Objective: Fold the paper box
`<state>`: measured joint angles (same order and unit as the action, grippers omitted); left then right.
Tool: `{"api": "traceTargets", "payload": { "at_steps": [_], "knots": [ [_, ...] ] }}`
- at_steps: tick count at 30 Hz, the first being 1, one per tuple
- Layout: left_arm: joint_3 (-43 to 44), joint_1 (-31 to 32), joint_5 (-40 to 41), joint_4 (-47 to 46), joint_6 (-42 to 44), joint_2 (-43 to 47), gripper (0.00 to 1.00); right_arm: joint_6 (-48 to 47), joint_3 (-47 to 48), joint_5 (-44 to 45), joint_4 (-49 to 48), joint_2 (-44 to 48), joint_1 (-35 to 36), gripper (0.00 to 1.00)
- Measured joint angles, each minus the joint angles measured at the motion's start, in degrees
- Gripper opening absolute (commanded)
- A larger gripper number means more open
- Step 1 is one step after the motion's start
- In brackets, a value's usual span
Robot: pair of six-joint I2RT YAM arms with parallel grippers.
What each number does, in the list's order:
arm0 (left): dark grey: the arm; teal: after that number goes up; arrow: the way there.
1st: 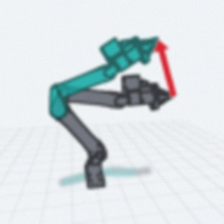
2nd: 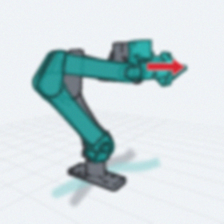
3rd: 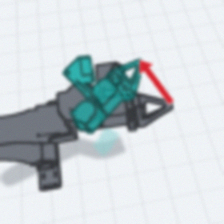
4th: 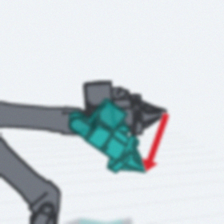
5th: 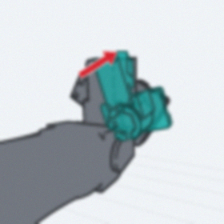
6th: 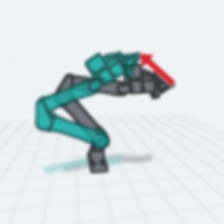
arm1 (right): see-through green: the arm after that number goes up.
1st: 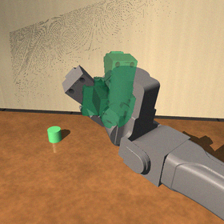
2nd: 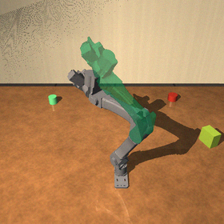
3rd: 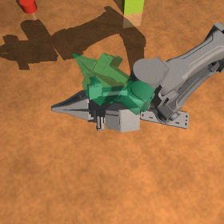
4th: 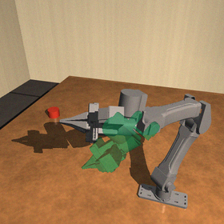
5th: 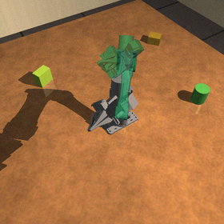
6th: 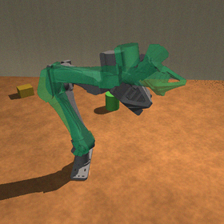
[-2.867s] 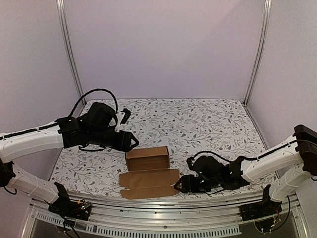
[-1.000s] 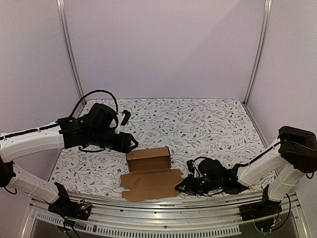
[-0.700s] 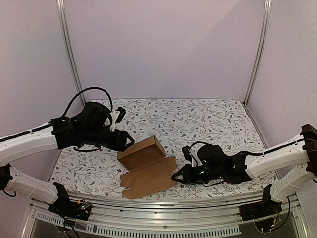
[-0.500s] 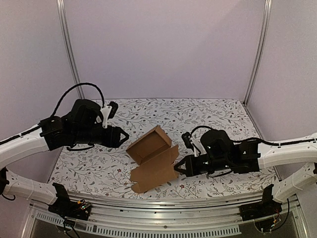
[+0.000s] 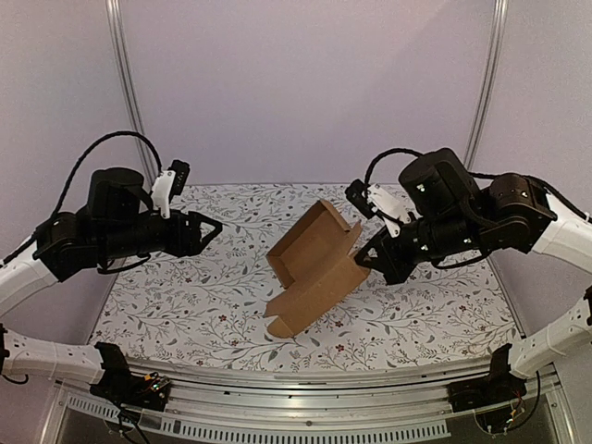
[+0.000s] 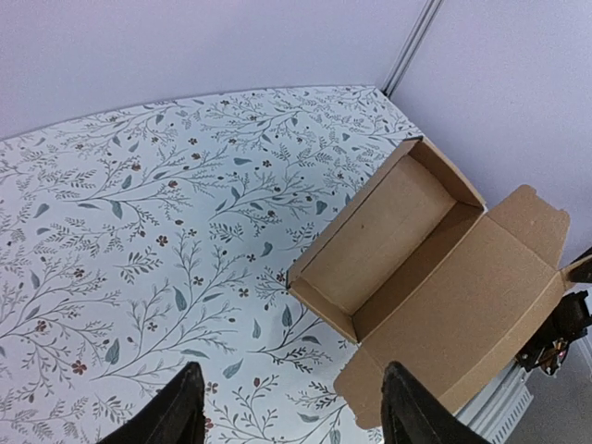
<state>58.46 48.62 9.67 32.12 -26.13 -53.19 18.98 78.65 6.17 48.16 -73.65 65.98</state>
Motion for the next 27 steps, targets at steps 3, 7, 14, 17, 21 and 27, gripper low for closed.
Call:
{"api": "traceTargets", "payload": {
  "at_steps": [3,7,14,17,21,27],
  "knots": [
    [0.0,0.0,-0.3,0.2,0.1,-0.6,0.64,-4.7,7.3,0.7,7.9,-1.7,0.0,0.0],
    [0.0,0.0,-1.3,0.2,0.3,-1.2,0.64,-9.8,13.1,-1.1,16.2,-4.8,0.0,0.0],
    [0.1,0.0,-2.9,0.2,0.7,-1.2,0.64,-15.7,18.0,-2.8,26.0,-10.9,0.0,0.0],
    [0.1,0.0,-4.4,0.0,0.7,-1.7,0.64,-18.0,18.7,-3.4,27.1,-12.3,0.0,0.0],
    [0.1,0.0,-7.8,-0.9,0.5,-3.8,0.64,-21.4,18.8,-4.9,28.3,-13.5,0.0,0.0],
    [0.0,0.0,-11.8,-2.6,-0.2,-7.2,0.64,-25.1,19.1,-8.0,28.6,-16.8,0.0,0.0]
  ]
}}
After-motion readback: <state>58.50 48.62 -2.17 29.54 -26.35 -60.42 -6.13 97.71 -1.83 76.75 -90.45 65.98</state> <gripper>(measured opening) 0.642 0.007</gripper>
